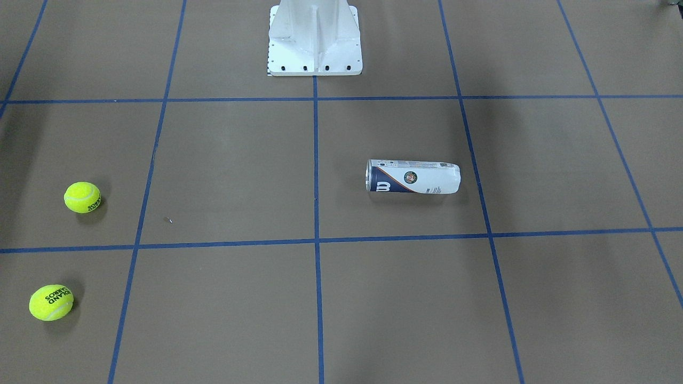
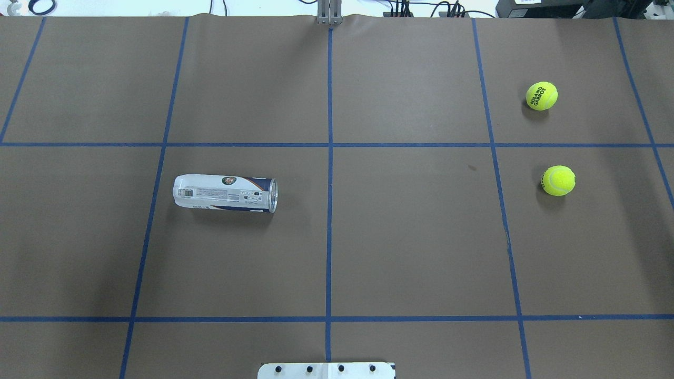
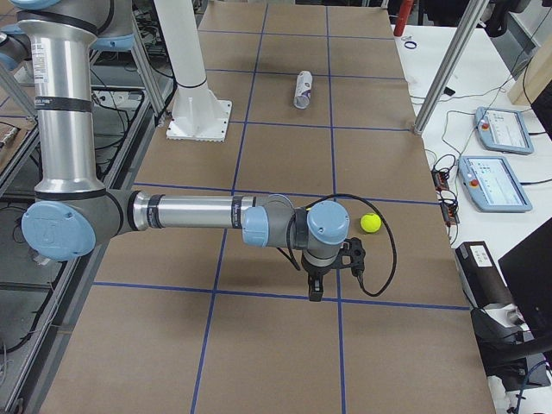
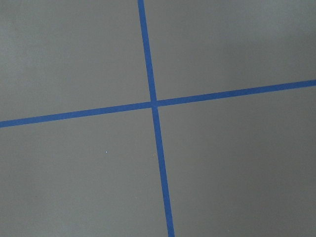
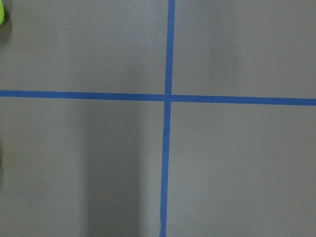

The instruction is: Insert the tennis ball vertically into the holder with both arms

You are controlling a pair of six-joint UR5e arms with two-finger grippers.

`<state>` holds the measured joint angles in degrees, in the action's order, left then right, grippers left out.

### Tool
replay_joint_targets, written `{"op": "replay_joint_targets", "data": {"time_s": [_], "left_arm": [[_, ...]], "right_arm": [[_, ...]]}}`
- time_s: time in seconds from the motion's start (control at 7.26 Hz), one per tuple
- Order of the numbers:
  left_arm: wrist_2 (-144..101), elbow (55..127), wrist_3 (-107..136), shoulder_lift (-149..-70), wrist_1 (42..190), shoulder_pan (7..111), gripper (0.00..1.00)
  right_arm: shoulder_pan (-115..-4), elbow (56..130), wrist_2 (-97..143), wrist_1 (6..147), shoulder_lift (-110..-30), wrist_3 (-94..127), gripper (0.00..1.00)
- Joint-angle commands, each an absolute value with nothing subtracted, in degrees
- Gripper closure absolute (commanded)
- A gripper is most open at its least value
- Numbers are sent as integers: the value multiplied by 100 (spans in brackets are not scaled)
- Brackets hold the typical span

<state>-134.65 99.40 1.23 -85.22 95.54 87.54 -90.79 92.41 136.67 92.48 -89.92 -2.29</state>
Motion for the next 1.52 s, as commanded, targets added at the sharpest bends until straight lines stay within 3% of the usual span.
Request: {"op": "replay_joint_targets", "data": {"time_s": [0.0, 0.83, 0.96, 1.38], "left_arm": [[-13447, 9932, 123, -8517, 9554, 8754, 0], [-14005, 10398, 315, -8850, 10563, 9062, 1], [-14027, 10424, 229, -9616, 10599, 8644, 1], [-14027, 10800, 273, -10603, 9603, 7403, 3]], "right_arm": [[-9079, 9290, 13650, 9246, -8974, -237, 1], [-9079, 9377, 13702, 9246, -8903, -220, 1], [-9079, 9378, 13702, 9246, -8903, -211, 1], [-9079, 9343, 13711, 9255, -8921, -220, 1]]}}
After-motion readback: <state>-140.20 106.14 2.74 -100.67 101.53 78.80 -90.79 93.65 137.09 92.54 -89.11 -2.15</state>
